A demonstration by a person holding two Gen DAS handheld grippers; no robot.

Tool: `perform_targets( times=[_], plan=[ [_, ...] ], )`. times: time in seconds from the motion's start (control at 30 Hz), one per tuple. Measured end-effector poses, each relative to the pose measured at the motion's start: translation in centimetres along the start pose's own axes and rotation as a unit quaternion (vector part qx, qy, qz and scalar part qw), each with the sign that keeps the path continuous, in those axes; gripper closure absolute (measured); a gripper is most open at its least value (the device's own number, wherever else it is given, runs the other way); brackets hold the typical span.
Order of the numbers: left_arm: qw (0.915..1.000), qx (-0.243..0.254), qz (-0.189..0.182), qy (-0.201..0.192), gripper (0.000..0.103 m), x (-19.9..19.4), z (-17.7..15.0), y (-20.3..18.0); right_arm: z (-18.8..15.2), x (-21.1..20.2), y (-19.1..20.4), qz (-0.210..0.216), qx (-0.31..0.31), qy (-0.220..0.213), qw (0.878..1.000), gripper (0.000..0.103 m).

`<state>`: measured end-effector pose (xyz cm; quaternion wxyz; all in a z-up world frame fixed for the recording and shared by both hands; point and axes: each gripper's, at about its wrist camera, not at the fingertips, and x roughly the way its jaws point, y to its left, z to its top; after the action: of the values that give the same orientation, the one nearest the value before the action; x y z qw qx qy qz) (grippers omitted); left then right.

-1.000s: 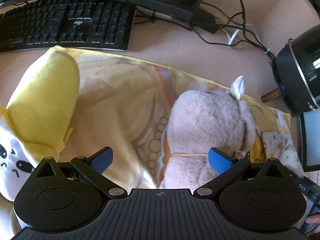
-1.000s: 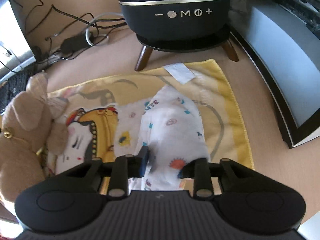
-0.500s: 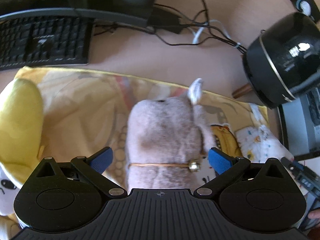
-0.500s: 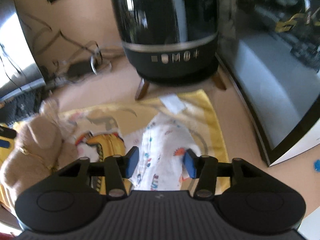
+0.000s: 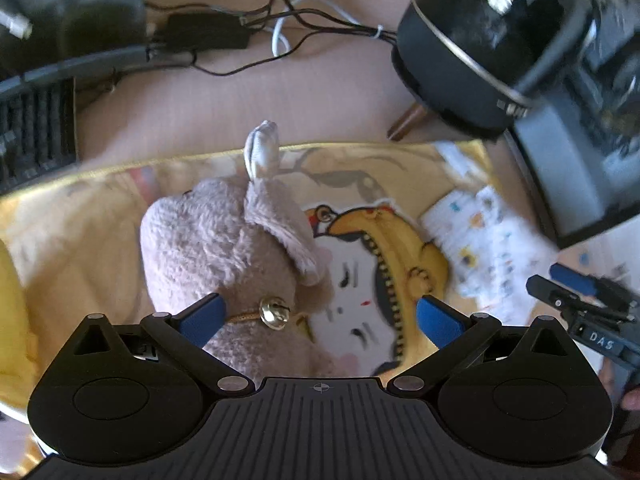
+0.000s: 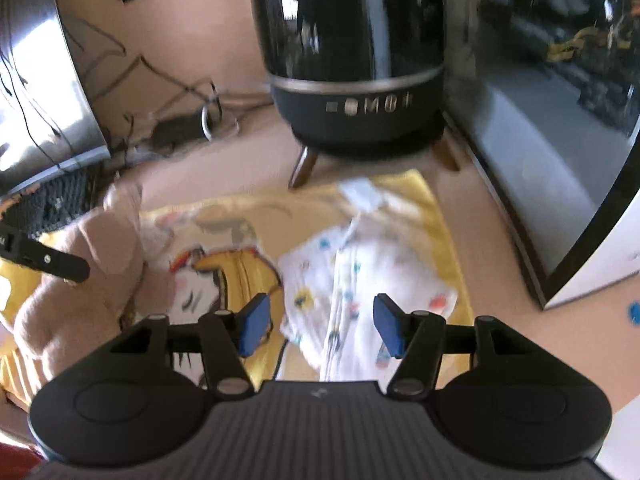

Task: Organize soft objects
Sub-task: 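Lower the garment onto the towel and open the right gripper, then move the right gripper to the pink hand mirror on the white shelf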

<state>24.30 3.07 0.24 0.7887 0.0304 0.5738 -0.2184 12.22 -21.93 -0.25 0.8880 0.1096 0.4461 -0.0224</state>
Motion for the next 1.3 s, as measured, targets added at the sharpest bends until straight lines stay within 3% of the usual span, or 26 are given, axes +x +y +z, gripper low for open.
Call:
perform_targets(
  times=[0.23, 0.4, 0.5, 0.6, 0.7, 0.87, 0.97, 1.03, 1.2, 1.3],
  plan=[
    [0.9999, 0.012, 0.001, -0.006, 0.000, -0.5, -1.3, 0.1, -0.6, 1.5, 1.9, 0.008, -0.017, 0.038, 0.999, 0.043],
    [0.9999, -0.015, 0.000, -0.008, 0.000, -1.3, -1.8, 1.3, 0.6, 1.3, 3.0, 0.026, -0.024, 0.031, 0.999, 0.040],
    [0.9994, -0.027, -0.020, -0.002, 0.000, -1.9, -1.6, 1.6, 1.1, 0.8, 3.6, 0.033, -0.038, 0.024, 0.998, 0.040],
    [0.9992, -0.003, -0.039, 0.005, 0.000, -2.8, -1.0, 0.3, 1.7, -0.2, 4.0, 0.037, -0.053, 0.015, 0.998, 0.040],
    [0.9966, 0.067, -0.046, 0.012, 0.000, -3.6, -0.2, -2.4, 2.2, -1.7, 4.0, 0.034, -0.078, 0.007, 0.996, 0.041],
    [0.9802, 0.194, -0.026, 0.030, 0.000, -4.2, 1.6, -8.1, 2.6, -6.9, 2.6, 0.033, -0.121, -0.064, 0.990, 0.041],
    [0.9634, 0.253, -0.071, 0.055, 0.000, -5.3, 3.0, -11.6, 3.0, -10.5, 1.1, 0.039, -0.121, -0.109, 0.986, 0.042],
    [0.9540, 0.284, -0.089, 0.040, 0.000, -7.1, 4.0, -14.1, 3.6, -13.4, -0.1, 0.035, -0.113, -0.145, 0.982, 0.044],
    [0.9328, 0.334, -0.125, -0.047, 0.000, -12.8, 6.6, -21.1, 5.1, -22.4, -2.8, -0.050, -0.107, -0.264, 0.957, 0.043],
    [0.9239, 0.349, -0.146, -0.056, 0.000, -13.2, 6.5, -23.2, 5.8, -26.3, -4.1, -0.125, -0.108, -0.329, 0.930, 0.039]
  ],
)
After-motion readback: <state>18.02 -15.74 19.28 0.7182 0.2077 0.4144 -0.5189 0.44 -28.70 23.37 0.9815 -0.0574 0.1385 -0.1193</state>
